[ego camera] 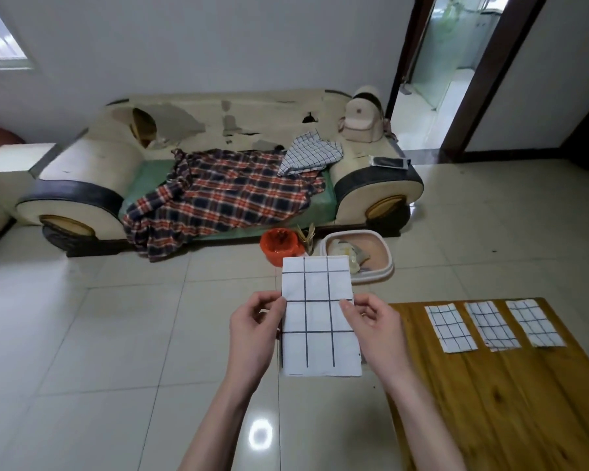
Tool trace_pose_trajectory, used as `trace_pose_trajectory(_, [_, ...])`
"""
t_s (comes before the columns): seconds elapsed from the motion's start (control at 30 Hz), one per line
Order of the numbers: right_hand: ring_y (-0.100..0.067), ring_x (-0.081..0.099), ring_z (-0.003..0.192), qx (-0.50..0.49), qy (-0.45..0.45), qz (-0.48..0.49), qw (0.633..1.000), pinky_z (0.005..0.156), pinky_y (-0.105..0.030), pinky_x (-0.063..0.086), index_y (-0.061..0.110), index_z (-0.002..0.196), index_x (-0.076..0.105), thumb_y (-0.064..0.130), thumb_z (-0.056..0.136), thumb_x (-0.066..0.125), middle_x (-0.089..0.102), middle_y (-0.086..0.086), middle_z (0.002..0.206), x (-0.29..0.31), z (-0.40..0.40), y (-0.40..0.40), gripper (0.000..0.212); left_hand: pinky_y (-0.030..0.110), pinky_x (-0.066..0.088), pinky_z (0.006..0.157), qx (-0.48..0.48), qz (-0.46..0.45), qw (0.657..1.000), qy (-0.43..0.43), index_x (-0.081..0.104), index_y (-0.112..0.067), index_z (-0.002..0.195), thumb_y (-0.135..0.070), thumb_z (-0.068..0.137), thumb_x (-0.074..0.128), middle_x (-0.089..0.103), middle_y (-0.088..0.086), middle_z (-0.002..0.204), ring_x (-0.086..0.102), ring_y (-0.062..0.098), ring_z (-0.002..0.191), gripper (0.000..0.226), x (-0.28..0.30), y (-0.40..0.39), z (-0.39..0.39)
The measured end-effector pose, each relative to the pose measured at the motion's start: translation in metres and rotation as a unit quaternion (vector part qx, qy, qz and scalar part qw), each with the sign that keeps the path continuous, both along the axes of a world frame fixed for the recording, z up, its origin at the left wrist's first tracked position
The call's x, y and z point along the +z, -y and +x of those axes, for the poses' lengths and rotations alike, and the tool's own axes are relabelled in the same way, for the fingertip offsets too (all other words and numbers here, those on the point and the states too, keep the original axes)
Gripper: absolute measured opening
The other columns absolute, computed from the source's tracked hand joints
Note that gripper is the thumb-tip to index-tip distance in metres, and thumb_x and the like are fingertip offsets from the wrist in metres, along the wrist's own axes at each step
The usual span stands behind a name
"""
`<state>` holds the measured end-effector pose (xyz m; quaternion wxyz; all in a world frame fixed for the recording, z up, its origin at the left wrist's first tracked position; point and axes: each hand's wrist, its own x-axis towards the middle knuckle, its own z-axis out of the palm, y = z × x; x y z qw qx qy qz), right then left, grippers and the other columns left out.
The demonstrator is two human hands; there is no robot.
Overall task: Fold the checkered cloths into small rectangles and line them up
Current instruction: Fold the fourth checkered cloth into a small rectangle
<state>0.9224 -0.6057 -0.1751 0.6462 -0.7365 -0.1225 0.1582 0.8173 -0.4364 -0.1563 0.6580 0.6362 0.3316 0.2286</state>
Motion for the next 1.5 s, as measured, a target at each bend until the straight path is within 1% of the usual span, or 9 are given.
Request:
trace_pose_trajectory(0.2, [-0.029,0.073,0.09,-0.026,0.024,-0.027,0.999,0.085,-0.053,0.06,0.023,0.099,0.073,0.028,0.1,0.07,0.076,-0.005,0.091,0.003,0.02,-0.041,0.006,0.024,0.053,0.056,-0.014,0.01,1.0,0.003,0.076,-0.008,0.092,-0.01,0.097,0.071,0.076,0.011,0.082,0.064,0.013,0.066,0.008,-0.004,-0.045,0.029])
trace_pose_trajectory(0.53, [-0.01,0.07,0.08,-0.072,0.022,-0.013,0.997,0.075,-0.025,0.056,0.017,0.095,0.072,0.024,0.098,0.072,0.073,-0.004,0.083,0.004,0.105,-0.116,0.008,0.025,0.055,0.06,-0.056,0.007,0.998,0.002,0.078,-0.013,0.095,-0.015,0.099,0.069,0.078,0.007,0.083,0.067,0.012,0.069,0.01,-0.008,-0.125,0.125])
trace_pose_trajectory(0.67, [-0.021,0.074,0.084,-0.079,0.002,-0.015,0.997,0.076,-0.032,0.059,0.019,0.095,0.072,0.028,0.099,0.072,0.075,-0.005,0.085,0.013,0.157,-0.142,0.009,0.025,0.054,0.06,-0.074,0.005,0.997,-0.005,0.077,-0.013,0.095,-0.016,0.1,0.068,0.078,0.005,0.082,0.068,0.012,0.071,0.011,-0.007,-0.155,0.183])
trace_pose_trajectory(0.77, [-0.016,0.077,0.083,-0.084,-0.016,-0.019,0.996,0.073,-0.036,0.061,0.018,0.097,0.071,0.028,0.1,0.07,0.078,0.0,0.086,0.02,0.198,-0.158,0.01,0.026,0.054,0.062,-0.089,0.01,0.996,-0.007,0.077,-0.014,0.098,-0.019,0.1,0.068,0.079,0.004,0.086,0.07,0.013,0.073,0.01,-0.003,-0.174,0.228])
trace_pose_trajectory(0.93, [-0.011,0.076,0.076,-0.111,-0.011,-0.017,0.994,0.063,-0.029,0.06,0.016,0.096,0.07,0.024,0.101,0.069,0.079,0.004,0.085,0.025,0.259,-0.182,0.01,0.026,0.054,0.06,-0.113,0.011,0.994,-0.006,0.079,-0.015,0.1,-0.02,0.1,0.069,0.079,0.005,0.087,0.067,0.011,0.072,0.011,0.004,-0.201,0.3])
trace_pose_trajectory(1.13, [-0.009,0.076,0.079,-0.148,-0.005,-0.033,0.988,0.063,-0.023,0.058,0.016,0.093,0.07,0.022,0.099,0.07,0.079,0.006,0.084,0.019,0.317,-0.198,0.008,0.04,0.053,0.066,-0.141,0.02,0.99,0.01,0.079,-0.015,0.097,-0.018,0.099,0.07,0.077,0.015,0.09,0.064,0.024,0.075,0.009,0.001,-0.223,0.376])
trace_pose_trajectory(1.27, [-0.012,0.076,0.08,-0.181,0.022,-0.055,0.982,0.069,-0.034,0.063,0.016,0.088,0.068,0.02,0.099,0.071,0.078,0.002,0.084,0.012,0.357,-0.203,0.012,0.052,0.059,0.073,-0.165,0.043,0.985,0.006,0.08,-0.021,0.095,-0.021,0.098,0.072,0.078,0.005,0.086,0.069,0.027,0.079,0.008,-0.008,-0.232,0.43])
trace_pose_trajectory(1.33, [-0.01,0.075,0.081,-0.198,0.049,-0.075,0.976,0.07,-0.036,0.064,0.018,0.09,0.068,0.022,0.099,0.071,0.077,0.004,0.085,0.008,0.381,-0.206,0.011,0.049,0.06,0.078,-0.189,0.048,0.981,0.007,0.08,-0.021,0.096,-0.019,0.098,0.072,0.079,0.001,0.087,0.071,0.025,0.082,0.008,-0.011,-0.237,0.461])
trace_pose_trajectory(1.5, [0.002,0.069,0.088,-0.249,0.085,-0.123,0.957,0.069,-0.015,0.056,0.027,0.107,0.069,0.031,0.101,0.067,0.071,0.019,0.092,0.006,0.442,-0.217,0.007,0.026,0.057,0.073,-0.26,0.062,0.964,0.015,0.079,-0.017,0.097,-0.016,0.099,0.07,0.079,-0.001,0.088,0.07,0.017,0.079,0.009,-0.006,-0.249,0.547])
